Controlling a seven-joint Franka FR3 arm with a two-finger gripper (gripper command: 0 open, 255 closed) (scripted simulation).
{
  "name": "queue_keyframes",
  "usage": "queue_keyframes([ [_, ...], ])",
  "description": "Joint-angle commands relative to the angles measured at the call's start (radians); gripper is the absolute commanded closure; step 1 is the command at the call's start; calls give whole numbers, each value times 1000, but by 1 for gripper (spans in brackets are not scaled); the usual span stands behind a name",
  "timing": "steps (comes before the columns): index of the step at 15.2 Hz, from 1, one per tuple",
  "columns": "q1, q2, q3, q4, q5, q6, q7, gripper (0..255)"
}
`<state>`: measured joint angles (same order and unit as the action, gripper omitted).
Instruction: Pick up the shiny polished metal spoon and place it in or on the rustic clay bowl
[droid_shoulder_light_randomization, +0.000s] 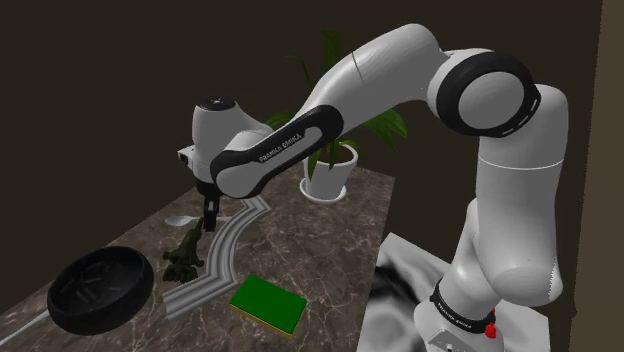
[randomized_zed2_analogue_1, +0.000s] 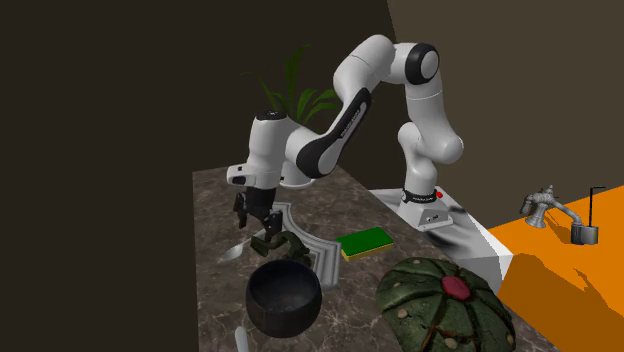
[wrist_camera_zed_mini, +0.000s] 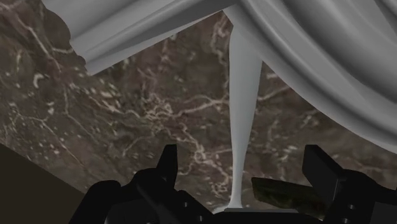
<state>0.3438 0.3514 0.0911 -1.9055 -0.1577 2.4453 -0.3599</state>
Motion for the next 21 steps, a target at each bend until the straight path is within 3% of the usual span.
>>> queue_keyframes([
  [1,0,3,0,0,-1,3,0,0],
  [6,0,3,0,0,-1,3,0,0],
  [7,0,3,0,0,-1,3,0,255],
  [16,0,3,0,0,-1,3,0,255],
  [21,-3,-32,5,21,10,-52,-10,255],
])
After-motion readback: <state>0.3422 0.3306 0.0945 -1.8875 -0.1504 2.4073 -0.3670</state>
